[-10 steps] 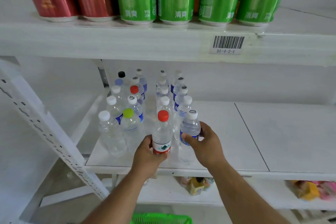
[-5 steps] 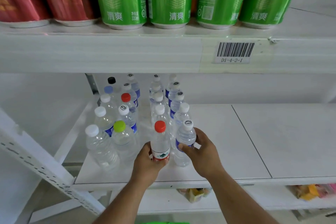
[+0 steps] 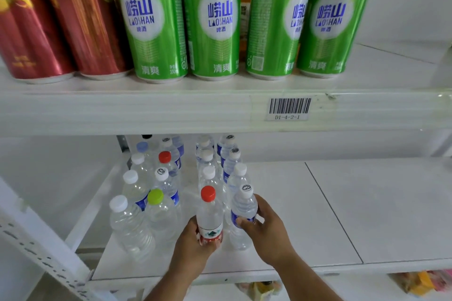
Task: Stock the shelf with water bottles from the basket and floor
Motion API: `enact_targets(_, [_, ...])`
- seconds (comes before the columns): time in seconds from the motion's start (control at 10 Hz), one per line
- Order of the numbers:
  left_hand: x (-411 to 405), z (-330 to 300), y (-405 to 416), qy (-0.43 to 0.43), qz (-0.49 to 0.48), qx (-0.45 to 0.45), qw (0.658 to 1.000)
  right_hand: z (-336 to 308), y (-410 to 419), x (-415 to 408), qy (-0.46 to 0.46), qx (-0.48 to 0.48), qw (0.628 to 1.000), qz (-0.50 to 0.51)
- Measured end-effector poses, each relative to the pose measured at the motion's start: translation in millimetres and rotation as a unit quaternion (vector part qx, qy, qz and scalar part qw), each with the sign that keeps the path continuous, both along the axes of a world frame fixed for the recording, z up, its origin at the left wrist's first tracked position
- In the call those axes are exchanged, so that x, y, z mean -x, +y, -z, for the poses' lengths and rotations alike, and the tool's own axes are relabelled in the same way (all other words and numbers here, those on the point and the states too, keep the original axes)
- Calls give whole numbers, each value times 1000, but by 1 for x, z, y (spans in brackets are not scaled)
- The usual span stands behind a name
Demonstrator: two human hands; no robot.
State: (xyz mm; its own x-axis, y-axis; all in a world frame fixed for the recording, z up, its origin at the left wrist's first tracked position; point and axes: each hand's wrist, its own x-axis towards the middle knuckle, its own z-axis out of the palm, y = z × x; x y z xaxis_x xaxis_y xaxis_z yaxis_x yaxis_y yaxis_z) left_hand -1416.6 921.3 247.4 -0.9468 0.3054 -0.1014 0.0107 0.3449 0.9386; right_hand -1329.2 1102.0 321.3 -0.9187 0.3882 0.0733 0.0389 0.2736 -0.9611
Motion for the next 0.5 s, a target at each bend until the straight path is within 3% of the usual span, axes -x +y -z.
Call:
enact_targets(0.3, [-6, -1, -9, -8, 20, 29, 999, -2, -2, -7, -19, 3, 1000, -3])
enact_targets(0.5, [-20, -17, -16, 2, 2, 59, 998, 0, -11, -15, -105, -15, 993, 50])
